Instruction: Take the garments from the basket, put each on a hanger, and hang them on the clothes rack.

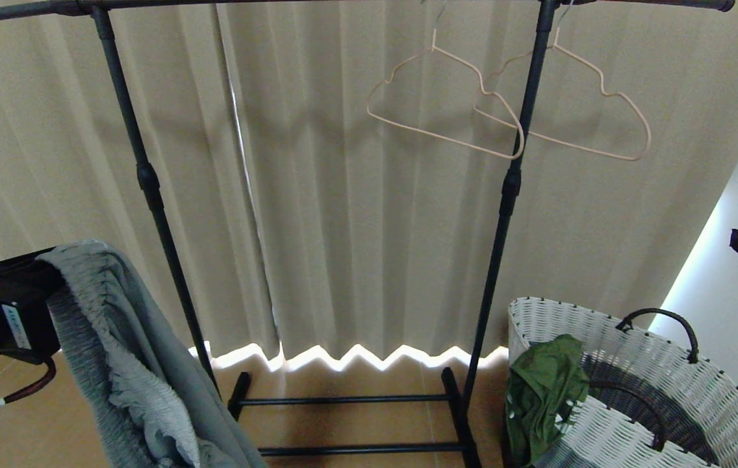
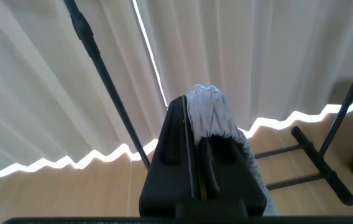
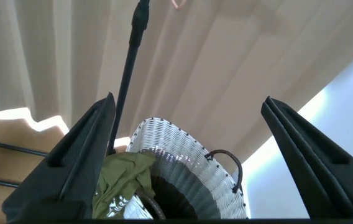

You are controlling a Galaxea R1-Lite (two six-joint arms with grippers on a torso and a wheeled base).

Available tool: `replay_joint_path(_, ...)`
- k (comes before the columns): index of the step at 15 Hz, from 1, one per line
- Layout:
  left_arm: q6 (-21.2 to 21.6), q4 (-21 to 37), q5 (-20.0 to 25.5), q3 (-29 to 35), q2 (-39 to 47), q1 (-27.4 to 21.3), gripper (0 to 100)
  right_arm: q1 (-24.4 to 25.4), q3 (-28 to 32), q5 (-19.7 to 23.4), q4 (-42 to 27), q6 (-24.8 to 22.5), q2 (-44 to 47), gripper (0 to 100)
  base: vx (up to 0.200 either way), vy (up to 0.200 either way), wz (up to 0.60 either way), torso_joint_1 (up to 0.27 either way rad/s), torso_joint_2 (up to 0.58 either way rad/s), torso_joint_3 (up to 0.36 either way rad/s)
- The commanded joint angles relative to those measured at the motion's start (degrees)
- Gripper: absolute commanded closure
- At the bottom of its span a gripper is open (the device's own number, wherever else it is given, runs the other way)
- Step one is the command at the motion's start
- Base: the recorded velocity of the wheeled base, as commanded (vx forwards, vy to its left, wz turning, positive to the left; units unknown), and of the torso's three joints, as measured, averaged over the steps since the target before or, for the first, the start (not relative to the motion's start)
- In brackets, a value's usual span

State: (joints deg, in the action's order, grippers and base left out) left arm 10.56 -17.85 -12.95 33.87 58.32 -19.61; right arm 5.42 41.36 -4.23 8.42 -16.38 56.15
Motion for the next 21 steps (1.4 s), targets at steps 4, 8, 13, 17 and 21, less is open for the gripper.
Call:
replay_joint_path(4,0.34,0.01,4.68,-1.17,-2.07,0.10,100,0.02,-0.05,0.01,0.01,0.04,0.10,0,0.000,0.000,0.00,0.029,-0.12,-0.085)
replay_joint_path(8,1.13,0.01,4.68,-1.26,-2.07,0.37,100,0.02,-0.05,0.01,0.01,0.04,-0.08,0,0.000,0.000,0.00,0.113,-0.35,-0.286)
replay_joint_path(13,3.86,-0.08,4.68,-1.35,-2.25,0.28,100,0.02,-0.05,0.01,0.10,0.04,-0.08,0,0.000,0.000,0.00,0.172,-0.50,-0.288)
replay_joint_path(17,4.91,-2.02,4.68,-1.87,-2.16,0.37,100,0.02,-0.05,0.01,0.10,0.04,0.10,0,0.000,0.000,0.00,0.198,-0.48,-0.282)
replay_joint_path(21,4.91,-2.98,4.68,-1.96,-2.25,0.28,100,0.02,-0.05,0.10,0.10,0.04,0.10,0,0.000,0.000,0.00,0.184,-0.44,-0.245)
